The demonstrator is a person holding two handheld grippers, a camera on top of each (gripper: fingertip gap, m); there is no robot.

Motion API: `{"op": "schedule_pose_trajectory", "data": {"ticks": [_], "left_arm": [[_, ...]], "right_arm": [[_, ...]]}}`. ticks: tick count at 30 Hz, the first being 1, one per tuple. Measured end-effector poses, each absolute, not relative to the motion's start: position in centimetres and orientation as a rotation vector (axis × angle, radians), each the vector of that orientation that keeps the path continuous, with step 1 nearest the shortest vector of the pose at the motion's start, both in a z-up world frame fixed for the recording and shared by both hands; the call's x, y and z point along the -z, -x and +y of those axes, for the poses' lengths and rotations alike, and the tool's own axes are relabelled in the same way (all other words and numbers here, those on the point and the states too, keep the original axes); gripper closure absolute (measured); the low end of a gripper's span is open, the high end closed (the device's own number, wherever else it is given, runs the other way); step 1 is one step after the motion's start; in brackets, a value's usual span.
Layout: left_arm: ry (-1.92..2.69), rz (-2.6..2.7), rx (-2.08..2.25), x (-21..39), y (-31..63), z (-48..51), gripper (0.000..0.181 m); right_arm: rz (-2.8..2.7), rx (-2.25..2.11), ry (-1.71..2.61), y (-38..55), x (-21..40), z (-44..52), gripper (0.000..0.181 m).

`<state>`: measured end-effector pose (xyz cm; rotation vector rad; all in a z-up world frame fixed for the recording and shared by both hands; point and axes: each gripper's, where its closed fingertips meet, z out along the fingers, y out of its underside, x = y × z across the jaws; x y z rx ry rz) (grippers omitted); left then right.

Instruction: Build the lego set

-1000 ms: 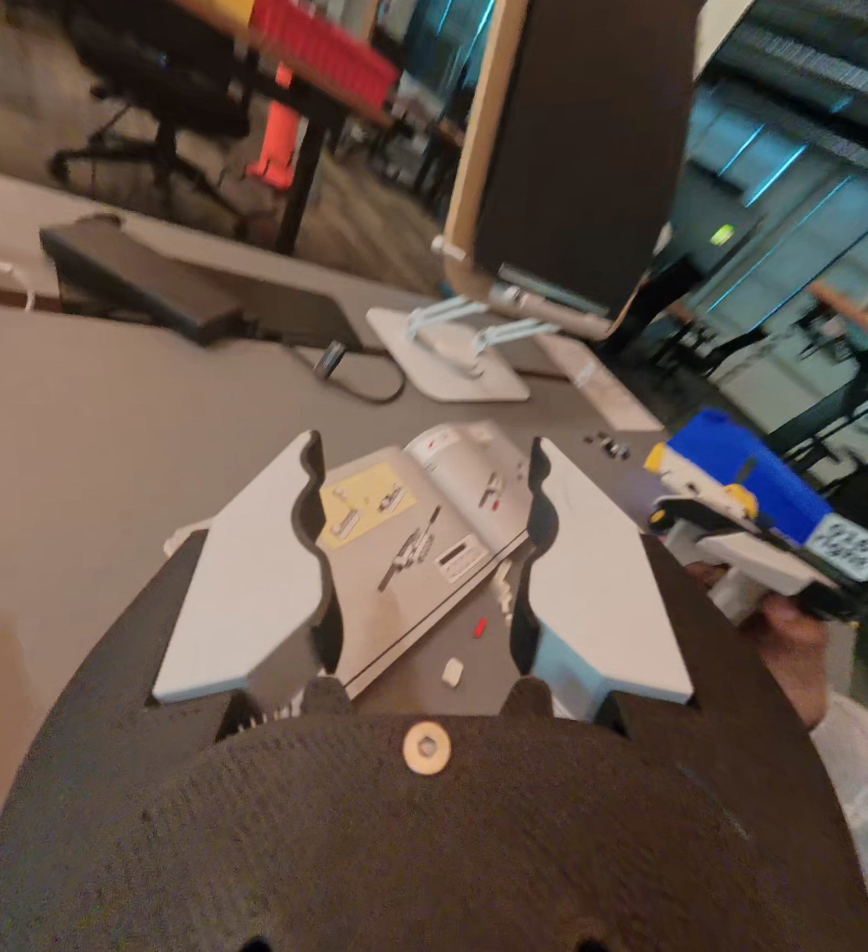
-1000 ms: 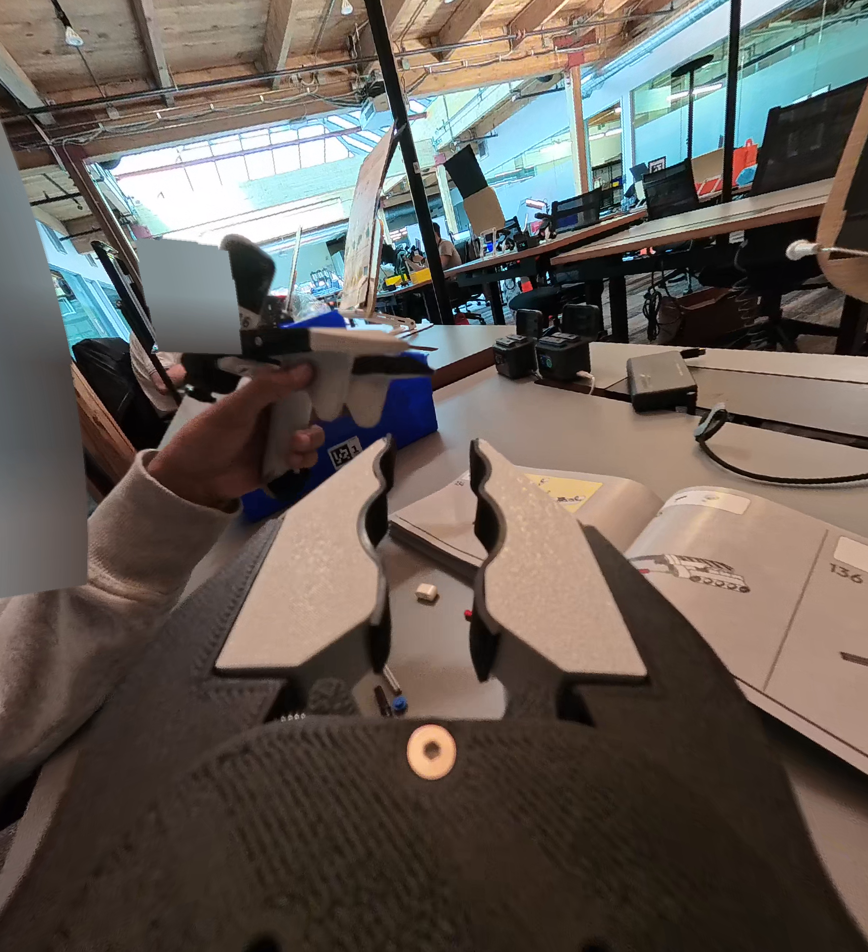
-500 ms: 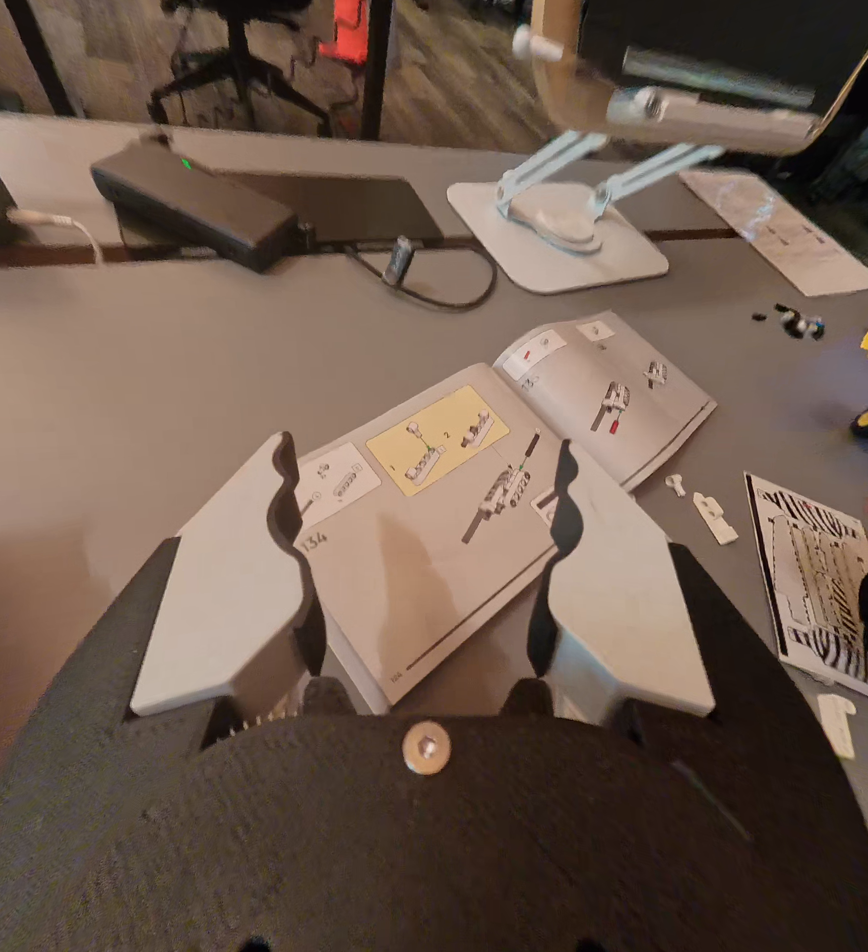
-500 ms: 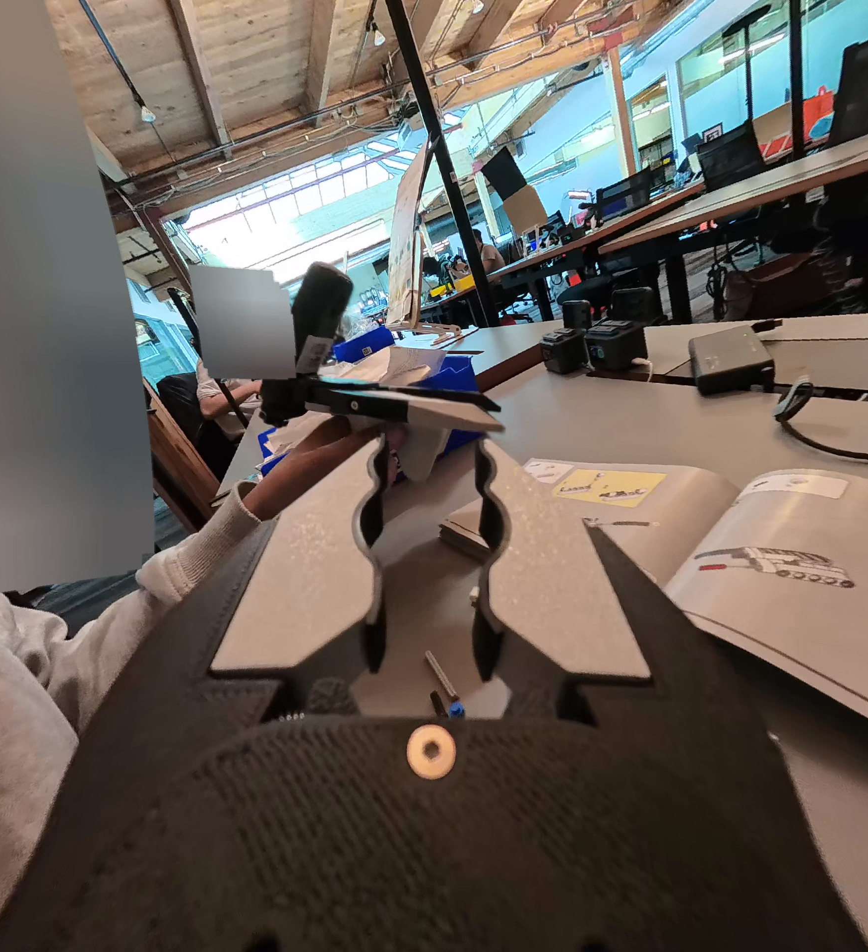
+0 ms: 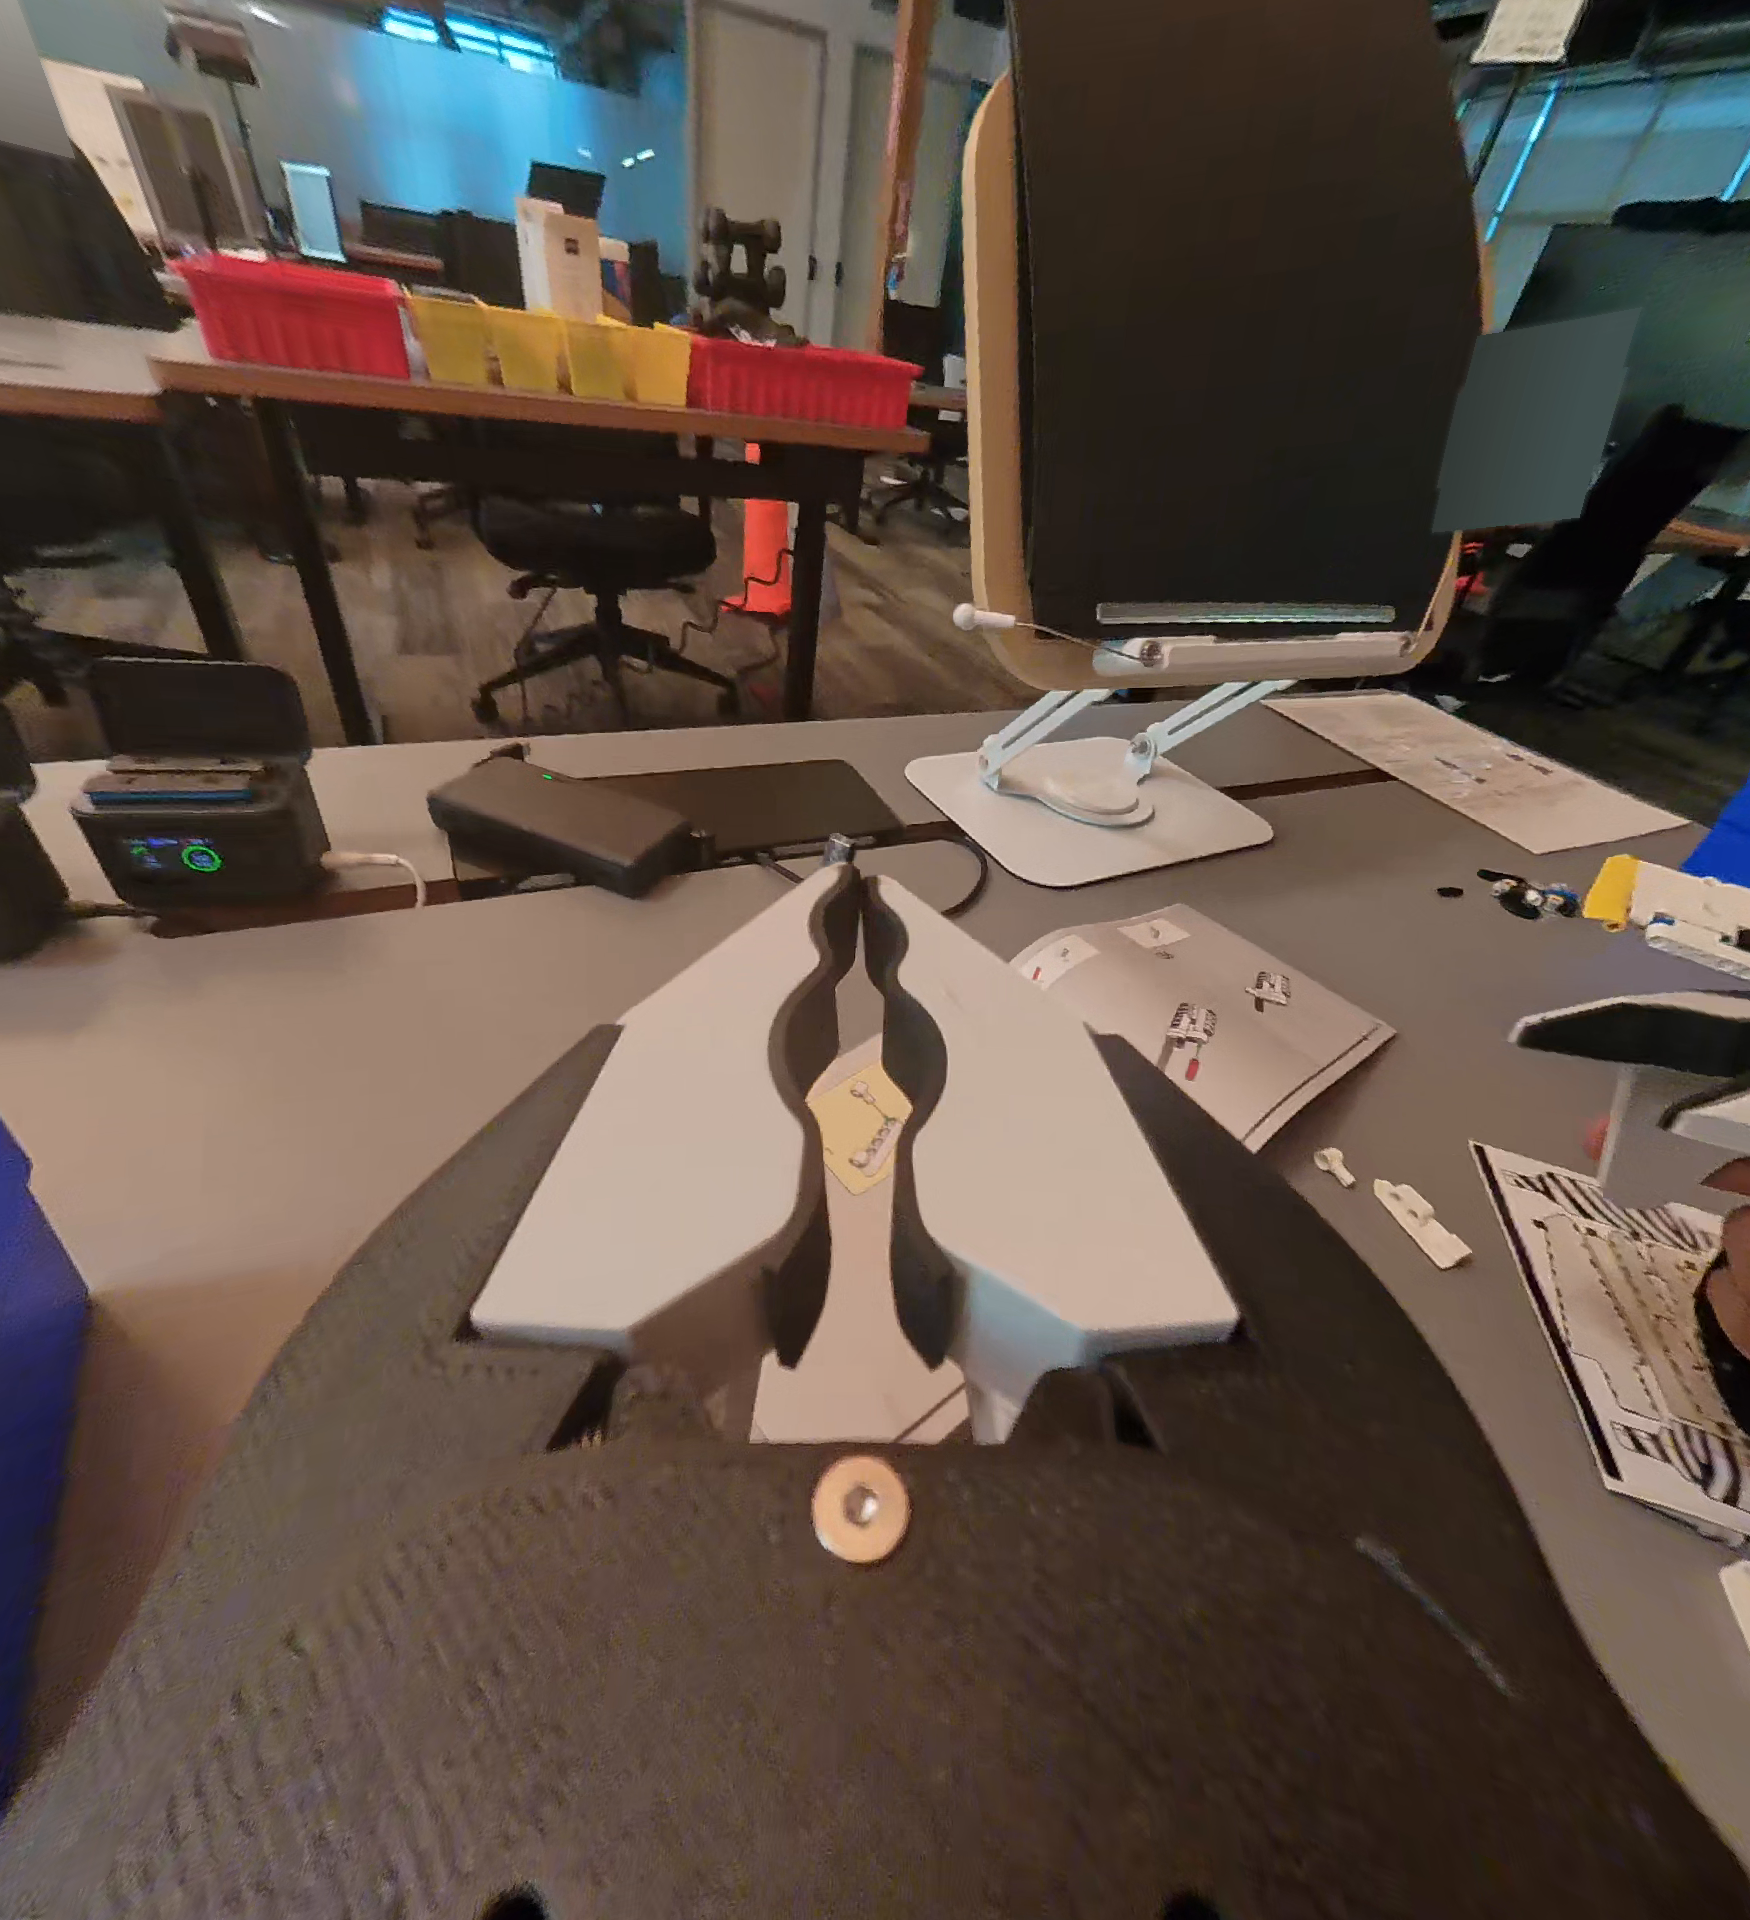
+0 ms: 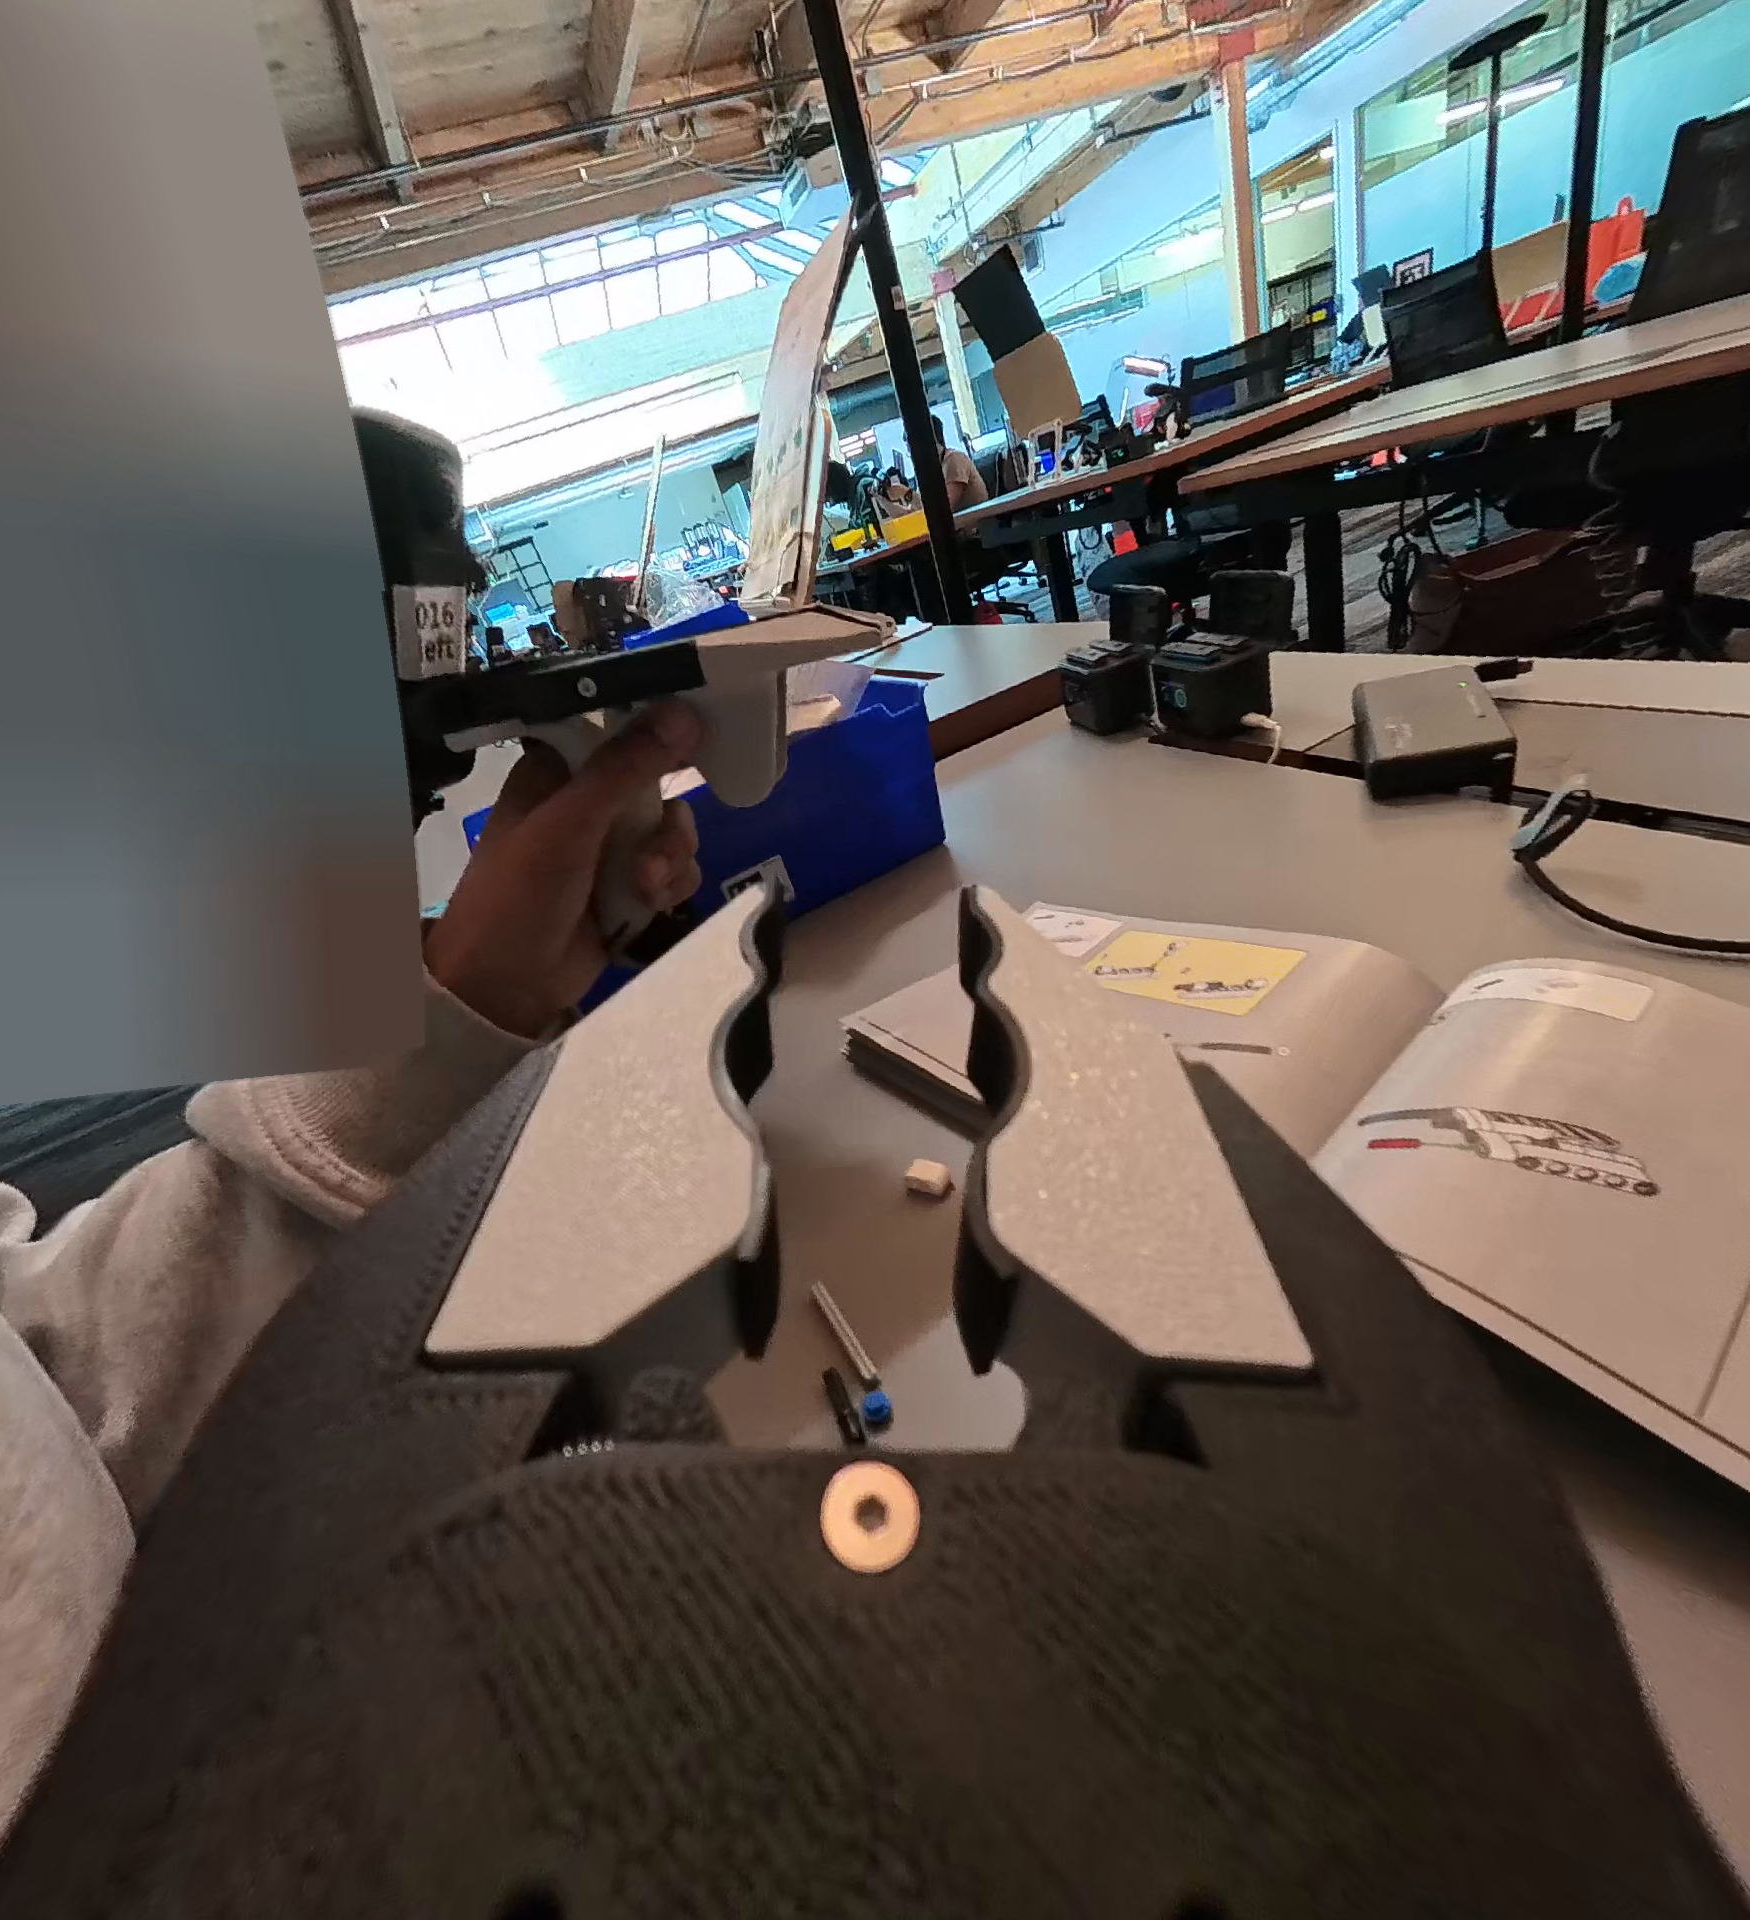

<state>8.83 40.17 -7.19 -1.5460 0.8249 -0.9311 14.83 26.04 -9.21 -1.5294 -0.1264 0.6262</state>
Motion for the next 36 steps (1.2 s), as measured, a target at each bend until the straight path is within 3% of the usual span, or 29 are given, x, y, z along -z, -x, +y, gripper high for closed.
{"op": "schedule_pose_trajectory", "data": {"ticks": [1, 36], "left_arm": [[1.546, 0.826, 0.921, 7.3, -8.9, 40.2, 0.181], [1.433, 0.801, 1.208, 4.2, -8.5, 38.2, 0.179]], "right_arm": [[-0.126, -0.627, 1.522, -14.8, 9.0, 25.9, 0.149], [-0.213, -0.411, 1.542, -15.4, 9.1, 26.1, 0.151]]}}
